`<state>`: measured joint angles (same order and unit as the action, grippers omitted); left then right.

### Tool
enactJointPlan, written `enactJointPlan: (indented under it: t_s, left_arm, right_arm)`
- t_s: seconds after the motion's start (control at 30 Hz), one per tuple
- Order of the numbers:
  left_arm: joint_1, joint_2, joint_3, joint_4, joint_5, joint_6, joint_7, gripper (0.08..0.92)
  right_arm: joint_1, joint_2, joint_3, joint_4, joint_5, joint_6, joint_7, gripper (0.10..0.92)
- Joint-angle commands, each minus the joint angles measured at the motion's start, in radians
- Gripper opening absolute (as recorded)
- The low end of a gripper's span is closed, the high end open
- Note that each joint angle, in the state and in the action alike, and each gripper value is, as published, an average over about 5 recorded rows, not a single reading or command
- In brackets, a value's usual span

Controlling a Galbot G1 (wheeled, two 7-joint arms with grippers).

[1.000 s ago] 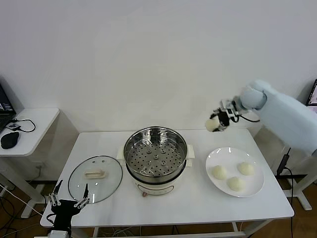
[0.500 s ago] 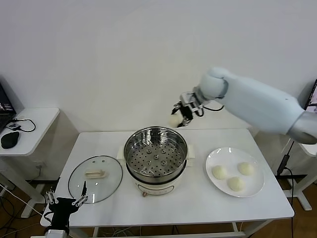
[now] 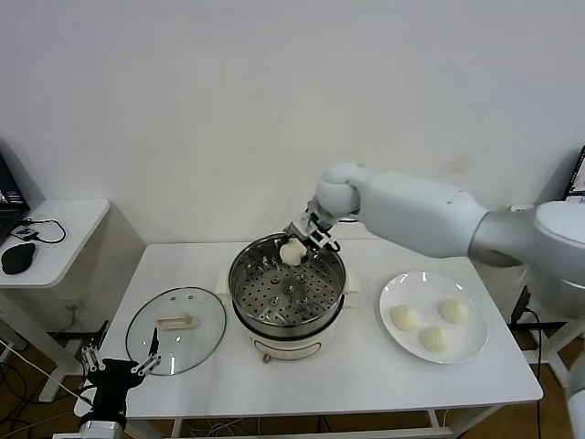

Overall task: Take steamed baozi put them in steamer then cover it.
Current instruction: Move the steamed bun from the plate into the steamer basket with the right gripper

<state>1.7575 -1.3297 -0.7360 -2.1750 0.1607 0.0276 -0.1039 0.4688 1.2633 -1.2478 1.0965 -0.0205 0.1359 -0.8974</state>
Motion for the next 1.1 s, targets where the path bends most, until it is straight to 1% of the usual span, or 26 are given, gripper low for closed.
enactJointPlan:
  t_s: [0.03,0.33,0.63,0.73,0.9,1.0,1.1]
  left_arm:
    - [-0.007,0.002,-0.002,-0.002,0.0,0.0,0.0,0.823]
    - [-0.012,0.003,-0.003,0.0,0.0,0.0,-0.001,0.823]
    - [-0.007,-0.003,-0.001,-0.007,0.002,0.0,0.0,0.823]
    - [-0.003,-0.006,0.0,-0.012,0.003,0.0,-0.001,0.823]
    - [0.006,-0.008,-0.001,-0.024,0.003,0.001,0.0,0.823]
    - [0.011,-0.007,-0.003,-0.032,0.003,0.001,0.0,0.823]
    - [0.015,-0.005,-0.005,-0.04,0.003,0.002,0.001,0.823]
  right_arm:
    - [-0.038,0.104,-0.035,-0.131,-0.158,0.156,0.056,0.608]
    - [-0.06,0.131,-0.016,-0.189,-0.223,0.23,0.095,0.611]
    - [-0.069,0.121,-0.015,-0.189,-0.229,0.244,0.092,0.615]
    - [-0.069,0.116,-0.015,-0.18,-0.214,0.245,0.093,0.644]
    - [-0.048,0.095,-0.019,-0.141,-0.174,0.235,0.077,0.771]
    - [-0.012,0.065,-0.027,-0.085,-0.091,0.185,0.035,0.814]
    - [0.05,0.016,-0.039,0.005,0.033,0.087,-0.014,0.821]
